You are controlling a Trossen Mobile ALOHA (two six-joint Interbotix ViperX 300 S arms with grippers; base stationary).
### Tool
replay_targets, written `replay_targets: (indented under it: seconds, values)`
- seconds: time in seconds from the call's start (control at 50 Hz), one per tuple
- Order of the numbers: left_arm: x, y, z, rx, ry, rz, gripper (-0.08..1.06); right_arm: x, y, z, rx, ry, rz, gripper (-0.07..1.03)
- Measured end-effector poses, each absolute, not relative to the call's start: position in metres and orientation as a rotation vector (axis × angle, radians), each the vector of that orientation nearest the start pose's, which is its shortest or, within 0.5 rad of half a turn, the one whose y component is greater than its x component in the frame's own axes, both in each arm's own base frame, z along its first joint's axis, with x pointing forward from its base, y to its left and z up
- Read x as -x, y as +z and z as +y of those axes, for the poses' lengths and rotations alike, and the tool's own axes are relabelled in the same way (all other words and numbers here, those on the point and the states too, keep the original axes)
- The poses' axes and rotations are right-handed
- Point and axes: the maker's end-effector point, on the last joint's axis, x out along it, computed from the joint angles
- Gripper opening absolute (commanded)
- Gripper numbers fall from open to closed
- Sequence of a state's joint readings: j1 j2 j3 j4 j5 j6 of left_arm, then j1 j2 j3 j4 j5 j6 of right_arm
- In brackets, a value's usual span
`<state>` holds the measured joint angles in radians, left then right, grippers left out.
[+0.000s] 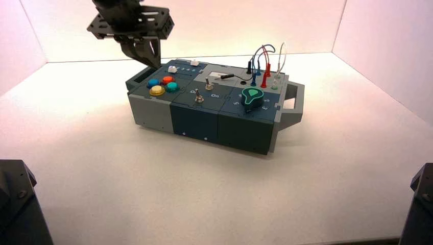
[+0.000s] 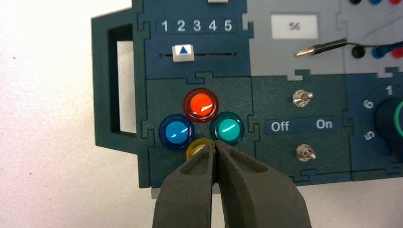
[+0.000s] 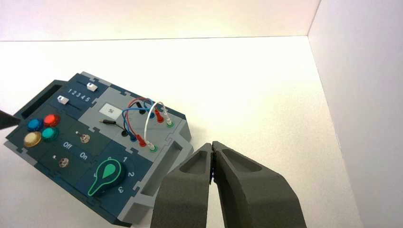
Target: Push the yellow button with the left gripper.
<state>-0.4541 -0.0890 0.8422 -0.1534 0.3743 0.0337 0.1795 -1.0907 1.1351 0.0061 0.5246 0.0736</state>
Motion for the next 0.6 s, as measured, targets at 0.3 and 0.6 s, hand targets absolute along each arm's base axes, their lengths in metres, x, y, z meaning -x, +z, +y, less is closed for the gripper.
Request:
replay_targets:
  seconds: [0.3, 0.6]
  values:
    - [-0.290, 0.060, -0.152, -0.133, -0.390, 1.153, -0.03, -0.207, 0.210, 0.038, -0.026, 0.155, 0.574, -0.02]
    - [-0.287, 0.047, -0.151, -0.144, -0.384, 1.193, -0.03, -0.207, 0.210, 0.038, -0.026, 0.155, 0.574, -0.02]
